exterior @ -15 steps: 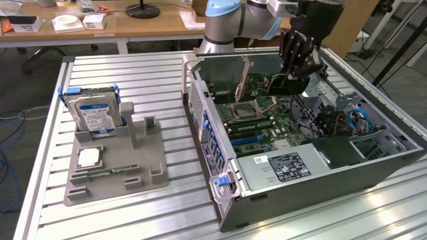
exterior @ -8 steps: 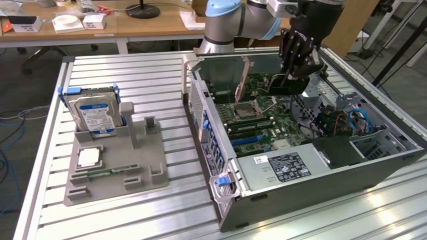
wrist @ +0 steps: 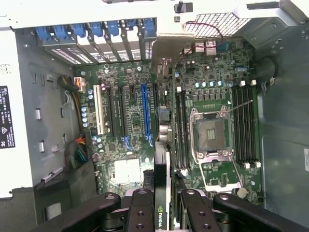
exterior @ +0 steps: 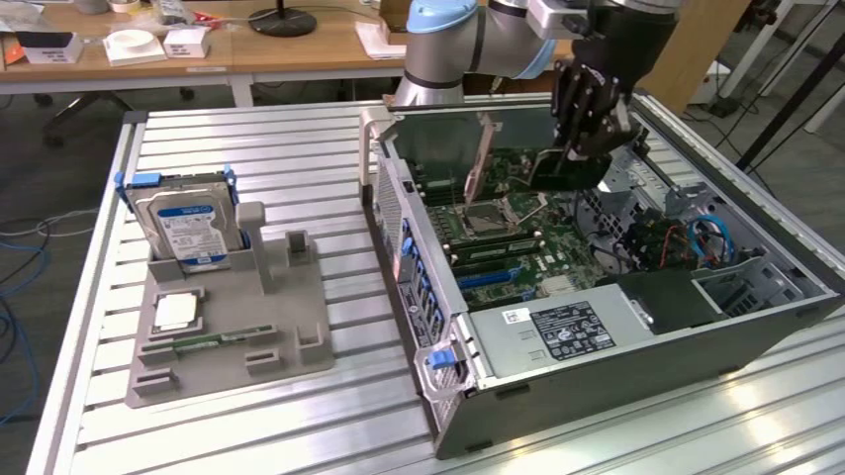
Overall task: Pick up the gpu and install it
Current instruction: 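Insert the gpu into the slot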
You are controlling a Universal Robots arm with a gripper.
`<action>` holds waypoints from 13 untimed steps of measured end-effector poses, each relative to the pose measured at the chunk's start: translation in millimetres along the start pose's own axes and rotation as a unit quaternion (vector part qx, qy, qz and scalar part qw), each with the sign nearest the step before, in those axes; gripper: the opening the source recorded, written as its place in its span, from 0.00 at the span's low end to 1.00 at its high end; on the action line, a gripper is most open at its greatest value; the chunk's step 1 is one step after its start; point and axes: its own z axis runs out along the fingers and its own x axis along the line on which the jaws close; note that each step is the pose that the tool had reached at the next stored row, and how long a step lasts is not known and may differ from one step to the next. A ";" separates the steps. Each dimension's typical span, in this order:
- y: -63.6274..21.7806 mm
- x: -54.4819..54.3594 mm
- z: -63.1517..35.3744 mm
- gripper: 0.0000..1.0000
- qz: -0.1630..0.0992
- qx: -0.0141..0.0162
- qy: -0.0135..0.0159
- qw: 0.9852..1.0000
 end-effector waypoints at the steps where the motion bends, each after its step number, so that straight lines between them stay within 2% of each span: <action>1: 0.1 0.0 0.5 0.26 0.000 0.000 0.000 1.000; 13: 5.4 0.8 6.6 0.26 0.000 0.003 0.000 1.000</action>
